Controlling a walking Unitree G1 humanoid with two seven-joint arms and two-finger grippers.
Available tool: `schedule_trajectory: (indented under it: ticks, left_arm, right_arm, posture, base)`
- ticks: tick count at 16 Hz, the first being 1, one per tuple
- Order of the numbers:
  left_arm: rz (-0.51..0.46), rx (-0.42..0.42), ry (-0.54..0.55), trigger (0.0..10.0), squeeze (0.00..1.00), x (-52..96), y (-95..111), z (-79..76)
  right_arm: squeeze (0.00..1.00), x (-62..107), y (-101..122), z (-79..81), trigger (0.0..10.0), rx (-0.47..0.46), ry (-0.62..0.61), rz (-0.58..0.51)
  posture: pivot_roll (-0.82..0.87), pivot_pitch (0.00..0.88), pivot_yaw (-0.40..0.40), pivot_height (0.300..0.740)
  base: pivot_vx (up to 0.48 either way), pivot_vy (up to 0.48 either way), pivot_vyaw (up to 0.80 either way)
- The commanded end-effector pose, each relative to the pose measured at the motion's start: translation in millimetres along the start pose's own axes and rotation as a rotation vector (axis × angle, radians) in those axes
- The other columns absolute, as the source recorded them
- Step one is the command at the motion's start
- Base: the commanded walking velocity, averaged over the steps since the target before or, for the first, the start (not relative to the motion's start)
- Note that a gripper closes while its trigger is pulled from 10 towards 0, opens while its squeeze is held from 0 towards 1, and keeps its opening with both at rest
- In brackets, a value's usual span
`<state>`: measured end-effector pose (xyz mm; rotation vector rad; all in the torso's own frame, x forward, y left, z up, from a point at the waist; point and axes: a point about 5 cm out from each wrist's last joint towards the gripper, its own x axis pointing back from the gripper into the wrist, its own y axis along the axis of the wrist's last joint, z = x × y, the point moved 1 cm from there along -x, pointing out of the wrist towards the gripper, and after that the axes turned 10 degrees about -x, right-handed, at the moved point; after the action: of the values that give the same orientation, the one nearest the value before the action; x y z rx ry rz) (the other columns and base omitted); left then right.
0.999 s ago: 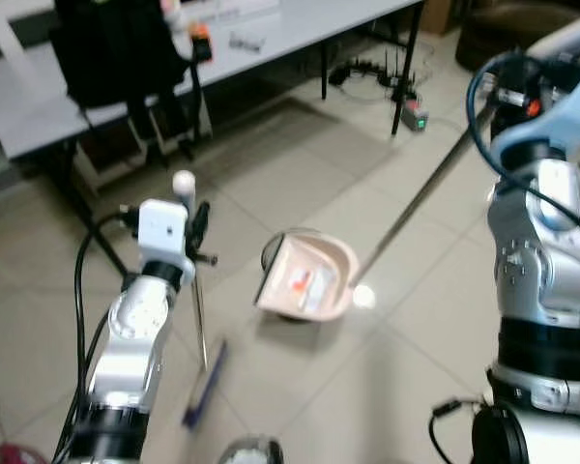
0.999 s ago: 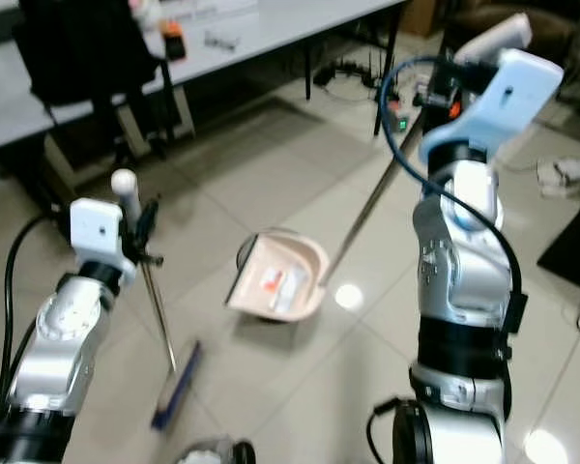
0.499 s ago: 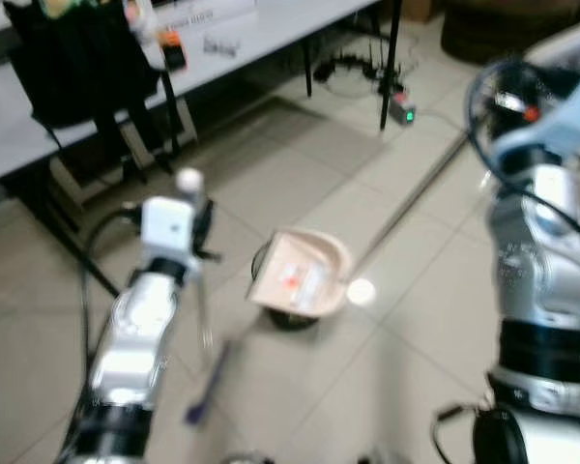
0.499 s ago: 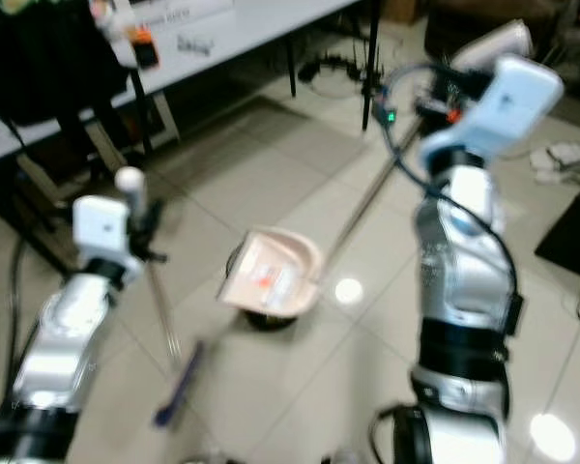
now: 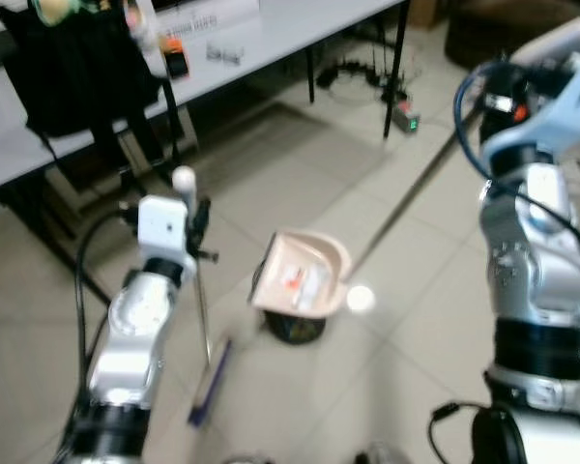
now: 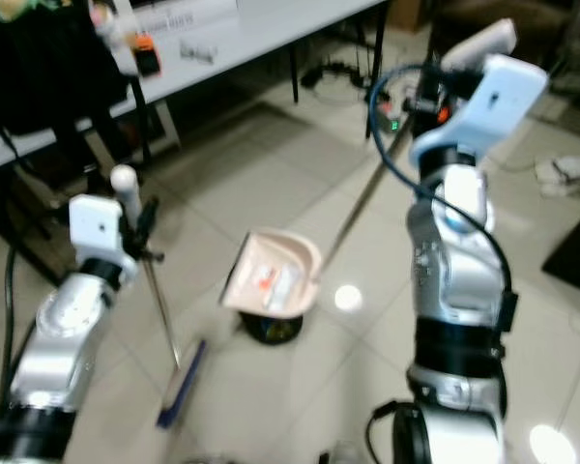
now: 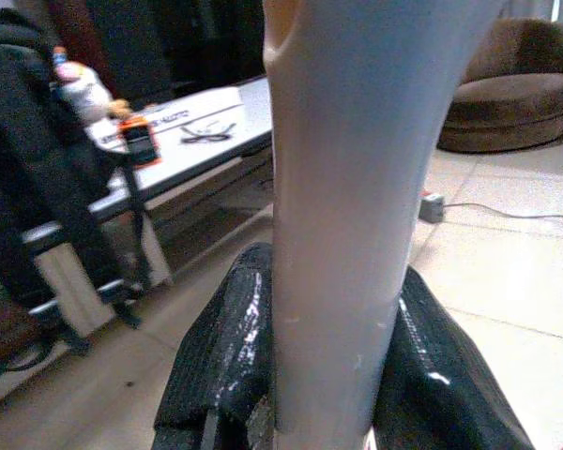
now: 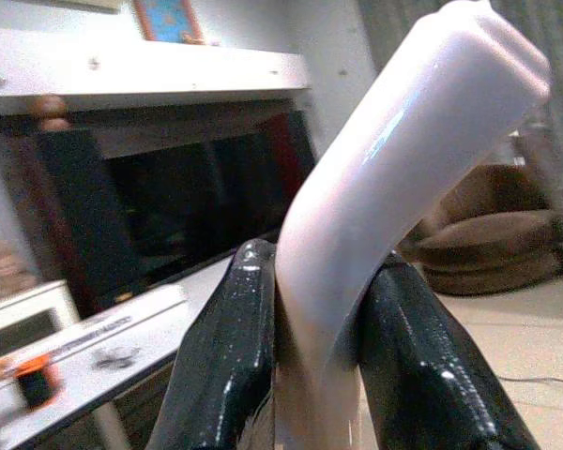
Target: Sweep floor
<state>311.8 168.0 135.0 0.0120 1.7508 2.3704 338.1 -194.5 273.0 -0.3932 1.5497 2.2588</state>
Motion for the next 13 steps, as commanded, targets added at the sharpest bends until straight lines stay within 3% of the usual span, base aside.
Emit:
schedule_trajectory:
  ticks: [1,5,8,13]
  left_arm:
    - [-0.020,-0.014,0.025,10.0,0.00,-0.5,5.7,7.6]
    - [-0.022,0.004,0.029,10.0,0.00,-0.4,5.6,7.0]
    - [-0.019,0.007,0.023,10.0,0.00,0.0,4.6,4.0]
    - [-0.027,0.011,0.021,10.0,0.00,-0.5,5.1,3.5]
  right_arm:
    - [0.00,-3.6,14.6,5.8,10.0,0.000,0.023,-0.073]
    - [0.00,-5.7,16.1,3.9,10.0,0.004,0.023,-0.080]
    - [0.00,-7.6,23.8,2.0,10.0,0.030,0.048,-0.137]
    - [0.00,-5.2,23.0,30.6,10.0,0.098,0.276,-0.218]
  posture:
    - [0.02,0.053,0.066,0.740]
    - [0.02,0.054,0.063,0.740]
    - [0.01,0.052,0.063,0.740]
    - [0.01,0.050,0.064,0.740]
  base:
    - [0.405,0.000,0.00]
    - [0.373,0.000,0.00]
    - [0.000,0.000,0.00]
    - [0.000,0.000,0.00]
